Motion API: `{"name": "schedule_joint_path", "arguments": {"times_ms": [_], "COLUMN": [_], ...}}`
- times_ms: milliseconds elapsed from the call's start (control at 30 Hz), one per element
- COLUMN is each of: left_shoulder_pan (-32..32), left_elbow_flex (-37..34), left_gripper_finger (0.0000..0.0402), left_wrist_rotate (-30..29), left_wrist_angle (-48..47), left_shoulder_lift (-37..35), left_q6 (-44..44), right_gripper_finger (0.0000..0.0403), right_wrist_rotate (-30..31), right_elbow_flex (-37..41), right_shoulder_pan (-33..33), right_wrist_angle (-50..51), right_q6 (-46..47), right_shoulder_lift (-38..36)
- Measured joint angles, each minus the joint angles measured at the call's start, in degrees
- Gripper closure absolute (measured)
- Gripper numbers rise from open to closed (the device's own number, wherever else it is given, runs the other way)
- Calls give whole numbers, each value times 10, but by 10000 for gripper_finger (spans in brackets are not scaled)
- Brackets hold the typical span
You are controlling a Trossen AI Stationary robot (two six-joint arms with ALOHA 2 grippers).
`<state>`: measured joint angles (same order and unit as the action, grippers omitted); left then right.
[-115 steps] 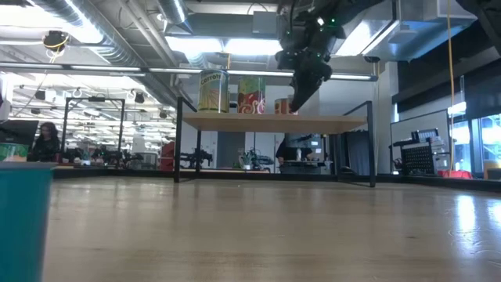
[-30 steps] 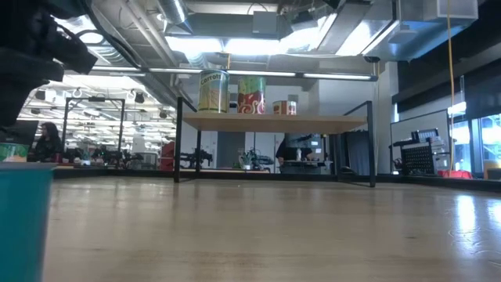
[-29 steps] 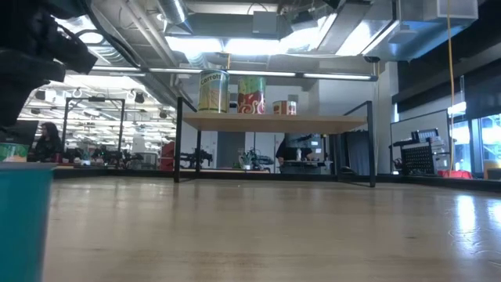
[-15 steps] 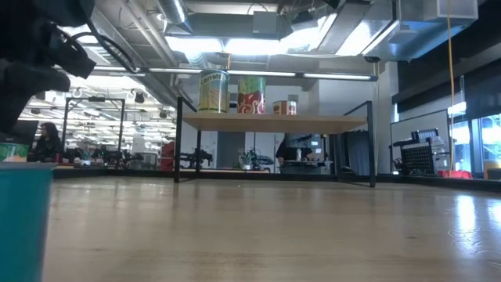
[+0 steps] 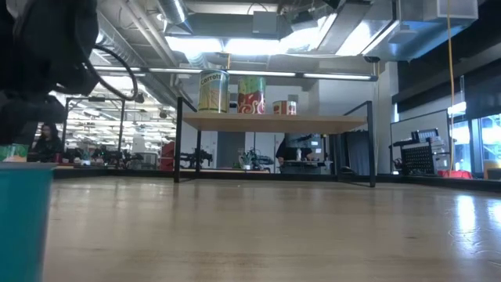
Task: Pick and place cans onto a shelf
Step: Put the canned peaches on the shelf
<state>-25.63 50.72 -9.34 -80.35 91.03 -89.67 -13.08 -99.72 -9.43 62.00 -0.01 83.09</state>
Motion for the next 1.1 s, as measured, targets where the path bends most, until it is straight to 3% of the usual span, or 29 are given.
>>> {"name": "schedule_joint_path", "arguments": {"times_ms": [433, 833, 1100], "left_shoulder_pan": [0, 0, 0], "left_elbow_flex": [-21, -18, 68], "left_gripper_finger": [351, 394, 399], "left_wrist_rotate": [11, 15, 18], "left_wrist_angle": [32, 60, 76], "left_shoulder_lift": [41, 42, 42], "left_q6": [8, 173, 284], "right_gripper_finger": [398, 398, 398], "right_wrist_rotate": [0, 0, 0], "right_elbow_flex": [0, 0, 0], "right_shoulder_pan": [0, 0, 0], "right_wrist_angle": [0, 0, 0], "right_q6": [0, -2, -19], "right_shoulder_lift": [0, 0, 0]}}
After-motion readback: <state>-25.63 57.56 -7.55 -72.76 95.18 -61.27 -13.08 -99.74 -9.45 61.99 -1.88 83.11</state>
